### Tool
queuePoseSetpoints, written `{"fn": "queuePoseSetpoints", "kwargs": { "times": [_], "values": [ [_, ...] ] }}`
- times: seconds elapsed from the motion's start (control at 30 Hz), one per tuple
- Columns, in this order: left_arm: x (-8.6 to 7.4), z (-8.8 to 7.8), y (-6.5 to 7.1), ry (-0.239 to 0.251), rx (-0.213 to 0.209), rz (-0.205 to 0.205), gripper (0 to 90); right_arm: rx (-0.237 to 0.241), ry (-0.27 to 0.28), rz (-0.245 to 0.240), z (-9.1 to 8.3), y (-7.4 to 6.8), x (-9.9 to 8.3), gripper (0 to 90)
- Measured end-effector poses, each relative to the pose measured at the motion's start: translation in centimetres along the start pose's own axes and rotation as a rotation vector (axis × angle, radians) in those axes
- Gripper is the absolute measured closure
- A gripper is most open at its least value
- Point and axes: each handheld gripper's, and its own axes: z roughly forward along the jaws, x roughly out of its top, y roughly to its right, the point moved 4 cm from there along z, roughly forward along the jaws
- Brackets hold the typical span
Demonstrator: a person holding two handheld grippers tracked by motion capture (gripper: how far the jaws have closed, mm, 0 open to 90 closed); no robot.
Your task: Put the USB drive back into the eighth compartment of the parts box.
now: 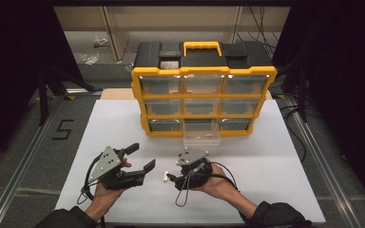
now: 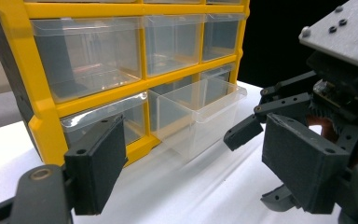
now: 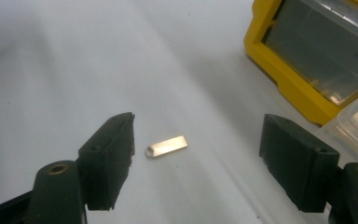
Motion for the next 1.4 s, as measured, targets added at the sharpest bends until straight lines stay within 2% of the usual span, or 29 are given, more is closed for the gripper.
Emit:
{"fn": "queuePoseSetpoints", "kwargs": {
  "times": [0.43, 0.6, 0.67, 0.83, 1.0, 1.27, 1.33, 1.4],
  "values": [
    [0.0, -0.2, 0.0, 0.004, 0.004, 0.005, 21.1, -0.019, -0.067, 0.011, 1.6, -0.1, -0.2, 28.6],
    [0.0, -0.2, 0.0, 0.004, 0.007, 0.006, 21.1, -0.018, -0.100, 0.031, 2.6, -0.2, -0.6, 28.9],
    [0.0, -0.1, 0.1, 0.004, 0.006, 0.010, 21.1, -0.025, -0.105, 0.025, 3.1, -0.2, -0.7, 29.0],
    [0.1, -0.2, 0.1, 0.005, 0.005, 0.007, 21.1, -0.016, -0.125, 0.029, 3.8, -0.5, -0.7, 29.0],
    [0.1, -0.2, 0.0, 0.006, 0.005, 0.008, 21.1, 0.007, -0.142, 0.054, 4.4, -0.8, -0.6, 30.6],
    [0.1, -0.2, 0.0, 0.007, 0.004, 0.009, 21.2, -0.014, -0.175, 0.055, 5.6, -1.1, -0.7, 32.7],
    [0.1, -0.2, 0.0, 0.007, 0.005, 0.010, 21.1, -0.008, -0.171, 0.077, 5.9, -1.1, -0.7, 33.3],
    [0.1, -0.2, 0.0, 0.007, 0.007, 0.008, 21.1, -0.007, -0.182, 0.077, 6.2, -1.2, -0.9, 33.8]
  ]
}}
